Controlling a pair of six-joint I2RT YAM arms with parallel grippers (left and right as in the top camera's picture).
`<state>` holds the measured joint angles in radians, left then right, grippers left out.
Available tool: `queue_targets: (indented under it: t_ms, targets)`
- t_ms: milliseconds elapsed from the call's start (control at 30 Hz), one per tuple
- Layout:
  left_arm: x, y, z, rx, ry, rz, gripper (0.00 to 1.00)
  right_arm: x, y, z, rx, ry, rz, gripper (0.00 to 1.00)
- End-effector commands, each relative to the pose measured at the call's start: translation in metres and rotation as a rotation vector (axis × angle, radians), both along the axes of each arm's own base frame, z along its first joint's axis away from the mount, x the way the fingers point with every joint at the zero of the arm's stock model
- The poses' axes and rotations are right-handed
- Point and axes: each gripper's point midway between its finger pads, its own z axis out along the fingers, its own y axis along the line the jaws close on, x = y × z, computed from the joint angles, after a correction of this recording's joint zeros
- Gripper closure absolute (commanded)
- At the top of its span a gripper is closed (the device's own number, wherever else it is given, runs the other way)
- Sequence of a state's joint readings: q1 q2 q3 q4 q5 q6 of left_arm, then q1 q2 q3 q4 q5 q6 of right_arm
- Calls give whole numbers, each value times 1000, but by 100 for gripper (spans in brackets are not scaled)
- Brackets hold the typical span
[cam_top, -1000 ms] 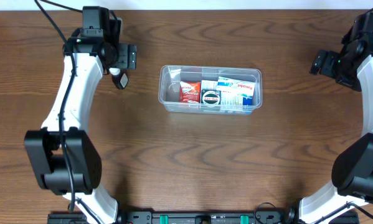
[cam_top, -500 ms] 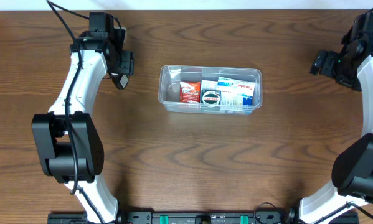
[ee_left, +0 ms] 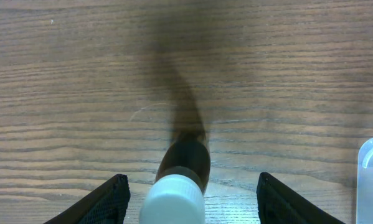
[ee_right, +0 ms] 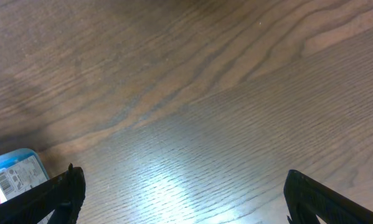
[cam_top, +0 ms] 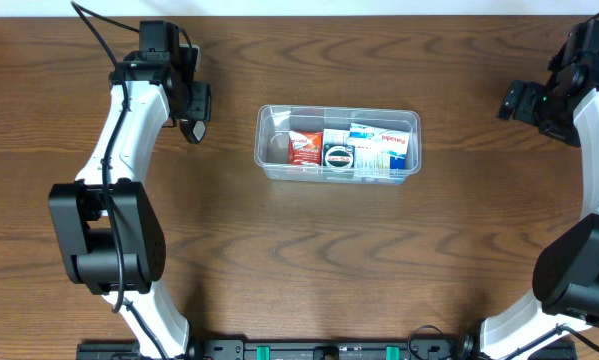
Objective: Pack container
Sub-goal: 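Lower left gripper and grasp the bottle around its body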
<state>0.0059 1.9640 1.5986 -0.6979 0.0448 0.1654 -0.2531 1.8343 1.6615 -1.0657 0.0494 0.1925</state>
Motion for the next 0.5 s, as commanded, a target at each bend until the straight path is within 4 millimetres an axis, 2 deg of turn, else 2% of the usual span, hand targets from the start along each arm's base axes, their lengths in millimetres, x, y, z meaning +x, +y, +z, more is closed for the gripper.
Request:
queue_targets:
  t_ms: [0,367,467]
  targets:
    - [-1,5,-10,15,21,2,34,1,-3,8,-16,-17,8,1]
    - [-5,5,-28,14,70,1,34,1,-3,8,-16,-17,8,1]
    - [-5,5,-27,14,69,1,41,1,-3,8,-16,-17,9,1]
